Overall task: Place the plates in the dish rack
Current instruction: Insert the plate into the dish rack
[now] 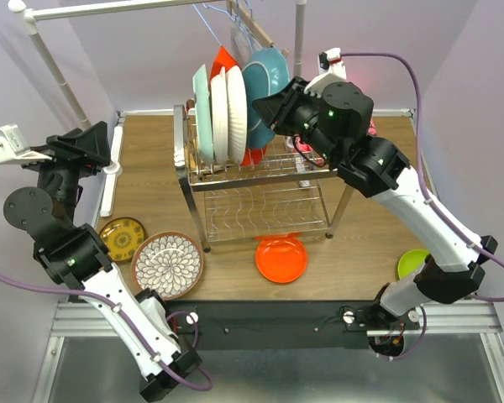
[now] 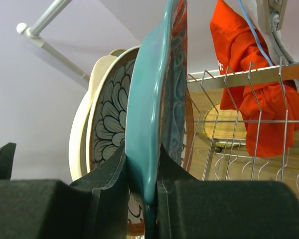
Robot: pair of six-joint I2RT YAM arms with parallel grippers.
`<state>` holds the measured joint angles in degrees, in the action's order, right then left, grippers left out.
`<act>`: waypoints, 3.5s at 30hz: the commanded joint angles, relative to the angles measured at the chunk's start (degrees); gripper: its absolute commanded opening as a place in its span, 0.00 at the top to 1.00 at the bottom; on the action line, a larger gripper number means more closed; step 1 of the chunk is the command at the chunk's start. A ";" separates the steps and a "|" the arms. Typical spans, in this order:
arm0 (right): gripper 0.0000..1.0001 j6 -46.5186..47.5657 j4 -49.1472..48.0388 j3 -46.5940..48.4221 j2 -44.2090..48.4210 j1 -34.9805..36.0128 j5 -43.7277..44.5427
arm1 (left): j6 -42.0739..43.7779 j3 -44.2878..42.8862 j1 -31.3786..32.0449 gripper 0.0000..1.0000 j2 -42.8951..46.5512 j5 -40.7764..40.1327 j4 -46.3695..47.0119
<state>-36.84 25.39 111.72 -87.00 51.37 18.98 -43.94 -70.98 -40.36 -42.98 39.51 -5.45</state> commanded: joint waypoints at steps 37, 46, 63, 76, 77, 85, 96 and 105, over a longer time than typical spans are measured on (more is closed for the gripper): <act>0.99 1.51 5.29 12.73 -6.43 1.53 3.08 | -0.88 4.97 0.37 0.27 3.08 -0.31 1.50; 0.99 4.93 5.02 10.89 -5.55 2.85 5.45 | -1.23 5.06 0.37 0.27 2.99 -0.22 1.85; 0.73 7.13 3.71 10.44 -6.34 4.35 4.31 | -1.41 4.53 0.28 0.27 2.46 -0.22 1.67; 0.60 8.89 2.12 9.92 -4.14 4.96 1.41 | -1.41 4.97 0.37 0.27 2.46 -0.22 1.85; 0.60 8.98 2.21 9.66 -3.88 4.88 1.41 | -1.41 5.06 0.28 0.27 2.55 -0.22 1.85; 0.81 7.49 2.12 5.01 -1.59 4.96 1.15 | -1.23 4.71 0.37 0.27 2.73 -0.22 1.59; 0.99 7.04 2.12 6.65 -2.73 4.79 2.46 | -0.97 4.54 0.37 0.27 3.08 -0.22 1.06; 0.99 9.59 0.63 17.39 -6.60 4.35 6.85 | -0.97 4.27 0.37 0.27 3.34 -0.13 0.88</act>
<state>-26.92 31.53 123.00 -92.88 55.33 23.81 -45.25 -66.19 -40.36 -40.42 39.53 -4.86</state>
